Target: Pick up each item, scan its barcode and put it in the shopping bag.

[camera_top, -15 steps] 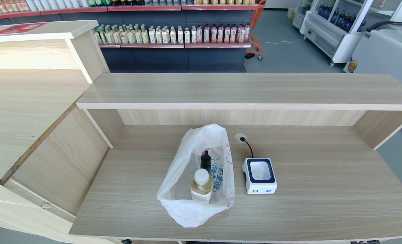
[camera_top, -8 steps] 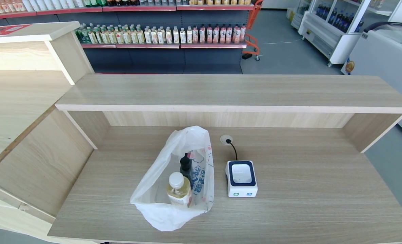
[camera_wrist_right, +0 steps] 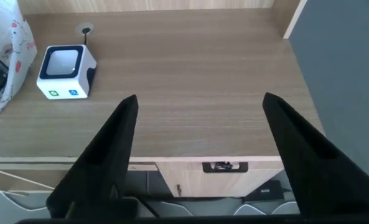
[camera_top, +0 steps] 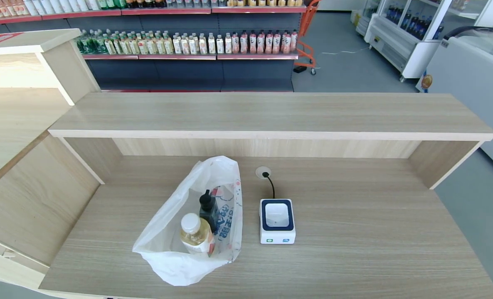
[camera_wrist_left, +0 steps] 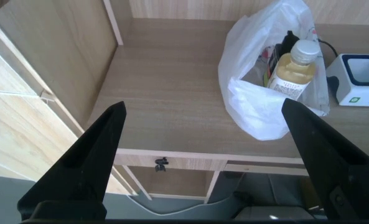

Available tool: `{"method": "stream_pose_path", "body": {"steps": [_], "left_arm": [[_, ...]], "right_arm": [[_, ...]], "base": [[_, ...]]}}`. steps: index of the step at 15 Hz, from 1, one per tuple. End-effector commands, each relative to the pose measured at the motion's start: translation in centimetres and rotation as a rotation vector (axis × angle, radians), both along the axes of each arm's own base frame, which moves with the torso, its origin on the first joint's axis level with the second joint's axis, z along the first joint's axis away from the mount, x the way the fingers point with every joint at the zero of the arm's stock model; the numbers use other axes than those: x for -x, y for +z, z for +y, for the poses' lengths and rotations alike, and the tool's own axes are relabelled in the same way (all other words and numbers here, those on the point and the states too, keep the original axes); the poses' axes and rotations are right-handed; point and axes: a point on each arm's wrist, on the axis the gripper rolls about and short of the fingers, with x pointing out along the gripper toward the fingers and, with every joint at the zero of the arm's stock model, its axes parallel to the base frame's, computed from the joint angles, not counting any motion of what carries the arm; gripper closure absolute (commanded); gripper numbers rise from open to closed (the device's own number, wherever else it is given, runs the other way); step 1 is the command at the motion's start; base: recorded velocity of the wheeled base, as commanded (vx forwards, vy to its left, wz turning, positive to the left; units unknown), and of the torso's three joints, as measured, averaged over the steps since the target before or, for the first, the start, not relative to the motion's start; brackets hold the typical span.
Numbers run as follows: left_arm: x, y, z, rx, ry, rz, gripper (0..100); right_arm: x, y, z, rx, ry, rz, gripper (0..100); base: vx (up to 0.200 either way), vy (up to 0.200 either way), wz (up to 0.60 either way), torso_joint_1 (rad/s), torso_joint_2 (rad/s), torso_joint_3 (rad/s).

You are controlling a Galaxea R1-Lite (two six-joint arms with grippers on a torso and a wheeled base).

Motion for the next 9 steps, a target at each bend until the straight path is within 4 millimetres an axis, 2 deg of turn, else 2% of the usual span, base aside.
{"method": "stream_pose_path", "body": {"steps": [1,9], "left_arm": [[0.0,0.0,0.0,0.0,0.0,0.0,0],[0.0,0.0,0.0,0.003,-0.002,0.0,0]], "right_arm": [[-0.03,0.01,0.01,0.0,0.001,0.004,100],[-0.03,-0.01,0.0,-0.005,0.0,0.005,100]], "base": [[0.0,0.0,0.0,0.0,0.0,0.0],[0.0,0.0,0.0,0.0,0.0,0.0]]}}
